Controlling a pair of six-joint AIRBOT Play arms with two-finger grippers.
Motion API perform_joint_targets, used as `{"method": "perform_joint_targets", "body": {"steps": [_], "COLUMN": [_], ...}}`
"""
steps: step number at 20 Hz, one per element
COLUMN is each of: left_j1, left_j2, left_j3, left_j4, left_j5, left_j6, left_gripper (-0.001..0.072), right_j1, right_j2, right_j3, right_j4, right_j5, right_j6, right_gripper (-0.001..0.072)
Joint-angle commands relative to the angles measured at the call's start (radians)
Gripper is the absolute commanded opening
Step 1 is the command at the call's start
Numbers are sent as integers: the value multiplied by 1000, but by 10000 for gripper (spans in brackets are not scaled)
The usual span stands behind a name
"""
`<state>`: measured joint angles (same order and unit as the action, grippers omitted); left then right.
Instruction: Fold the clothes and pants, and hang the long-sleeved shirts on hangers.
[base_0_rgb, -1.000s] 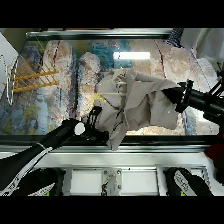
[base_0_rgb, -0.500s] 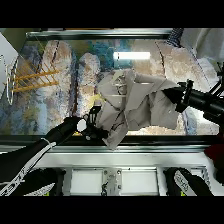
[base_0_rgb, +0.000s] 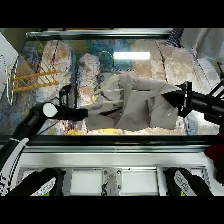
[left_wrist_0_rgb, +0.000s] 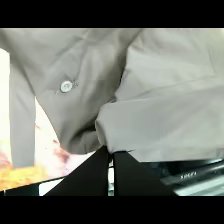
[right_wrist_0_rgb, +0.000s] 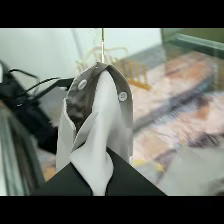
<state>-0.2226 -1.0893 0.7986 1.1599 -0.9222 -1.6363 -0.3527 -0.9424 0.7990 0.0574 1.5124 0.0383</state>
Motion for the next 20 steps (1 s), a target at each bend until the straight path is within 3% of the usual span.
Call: {"method": "perform_joint_targets", "body": {"steps": [1, 6, 11, 16, 20], "left_j1": [147, 253, 299, 299, 299], "left_j2": [-33, -180, -239, -239, -240], "left_j3": [129, 329, 509, 636, 724], "left_j4": [-3, -3, -3, -3, -3], "left_j5": [-161, -325, -507, -560, -557], "left_j6": [71, 103, 146, 156, 156], "left_gripper": [15, 15, 15, 16, 16], "right_j1": [2, 3, 3, 5, 40], "right_j2": [1, 1, 1, 0, 0], "right_j3": [1, 1, 1, 1, -3], "right_j4": [63, 50, -37, -193, -301], "right_j5": [88, 93, -10, -27, 116], "right_j6": [4, 4, 1, 61, 144], "right_gripper": [5, 5, 5, 5, 5]}}
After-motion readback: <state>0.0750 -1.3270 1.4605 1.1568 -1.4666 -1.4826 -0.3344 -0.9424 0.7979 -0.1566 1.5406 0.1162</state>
